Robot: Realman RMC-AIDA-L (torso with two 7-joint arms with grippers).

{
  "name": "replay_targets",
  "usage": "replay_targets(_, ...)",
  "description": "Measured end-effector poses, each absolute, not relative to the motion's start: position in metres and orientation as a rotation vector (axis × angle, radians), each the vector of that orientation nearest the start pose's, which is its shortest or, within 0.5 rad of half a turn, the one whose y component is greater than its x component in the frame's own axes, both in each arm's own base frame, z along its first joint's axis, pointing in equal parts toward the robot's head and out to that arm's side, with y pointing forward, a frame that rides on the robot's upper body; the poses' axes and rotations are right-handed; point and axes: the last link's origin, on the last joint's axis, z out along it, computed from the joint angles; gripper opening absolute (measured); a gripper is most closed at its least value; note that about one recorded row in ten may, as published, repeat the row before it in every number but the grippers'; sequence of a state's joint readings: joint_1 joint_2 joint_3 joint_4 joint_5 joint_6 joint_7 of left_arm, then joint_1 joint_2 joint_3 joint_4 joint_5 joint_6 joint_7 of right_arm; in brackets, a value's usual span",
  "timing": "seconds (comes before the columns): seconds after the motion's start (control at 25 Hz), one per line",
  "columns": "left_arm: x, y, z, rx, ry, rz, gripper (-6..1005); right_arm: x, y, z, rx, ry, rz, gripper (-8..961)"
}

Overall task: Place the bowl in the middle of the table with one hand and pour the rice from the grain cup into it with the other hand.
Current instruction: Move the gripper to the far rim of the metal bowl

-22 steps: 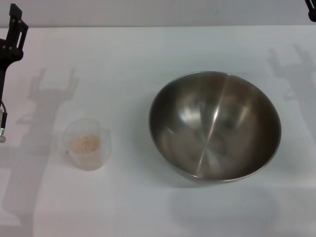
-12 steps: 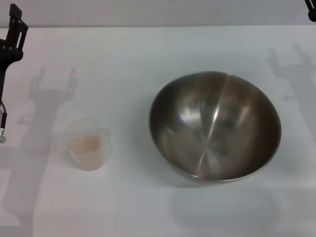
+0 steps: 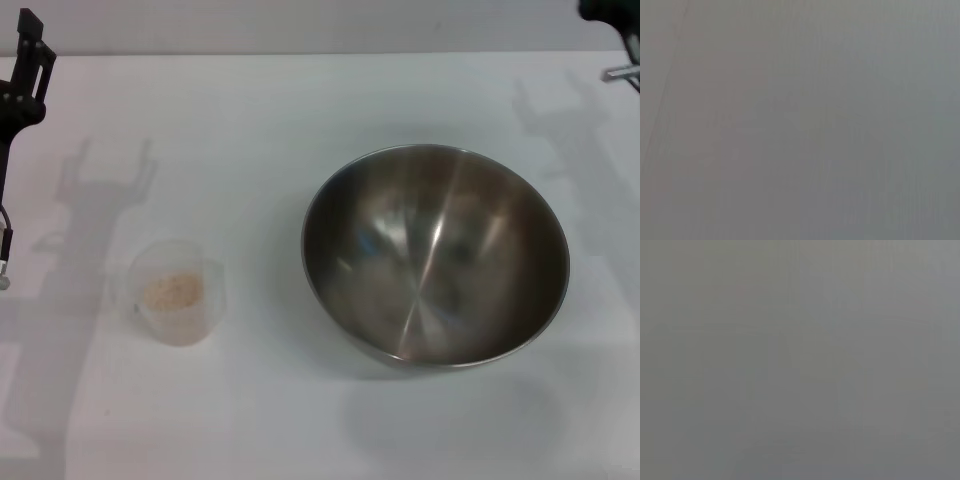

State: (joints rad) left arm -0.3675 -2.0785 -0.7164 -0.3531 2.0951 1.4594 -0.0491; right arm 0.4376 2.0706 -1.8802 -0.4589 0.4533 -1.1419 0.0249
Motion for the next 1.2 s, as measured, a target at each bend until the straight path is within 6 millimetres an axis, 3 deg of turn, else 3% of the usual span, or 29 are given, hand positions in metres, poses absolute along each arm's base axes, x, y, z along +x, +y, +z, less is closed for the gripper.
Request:
replay_targets(0.12,-0.282,0.310,0.000,-1.400,-0.374,-0.990,781,0.236,0.382,0.006,-1.589,0.339,0.867,721)
replay_targets(0.2,-0.282,0.309,0.001,-1.399,-0.375,-0.988,781,0.222,0.386,0.005,-1.625,0.374,0.867,719)
replay_targets(0.24,-0.283,0.309,0.001,-1.398,-0.375,-0.986,781,0.206,0.388,0.004,-1.679,0.422,0.847,718)
replay_targets(0.36,-0.284,0.309,0.001,-1.398,-0.375,-0.983,781,0.189,0.390,0.003,-1.735,0.483,0.809,716)
replay_targets(0.48,-0.284,0.309,0.001,-1.397,-0.375,-0.981,781,0.164,0.388,0.006,-1.817,0.570,0.717,714)
replay_targets(0.52,-0.285,0.309,0.002,-1.397,-0.375,-0.980,782,0.149,0.385,0.008,-1.886,0.607,0.598,713)
replay_targets(0.6,-0.285,0.309,0.002,-1.397,-0.374,-0.980,782,0.142,0.383,0.010,-1.918,0.612,0.548,711)
replay_targets(0.64,-0.285,0.309,0.002,-1.397,-0.374,-0.980,782,0.126,0.378,0.013,-1.993,0.626,0.429,710)
replay_targets(0.96,-0.285,0.308,0.002,-1.398,-0.373,-0.978,782,0.101,0.358,0.030,-2.216,0.698,0.033,704)
replay_targets(1.12,-0.285,0.308,0.002,-1.397,-0.372,-0.979,782,0.104,0.355,0.045,-2.292,0.707,-0.220,701)
replay_targets(1.2,-0.285,0.308,0.002,-1.396,-0.372,-0.979,782,0.108,0.355,0.047,-2.306,0.711,-0.266,699)
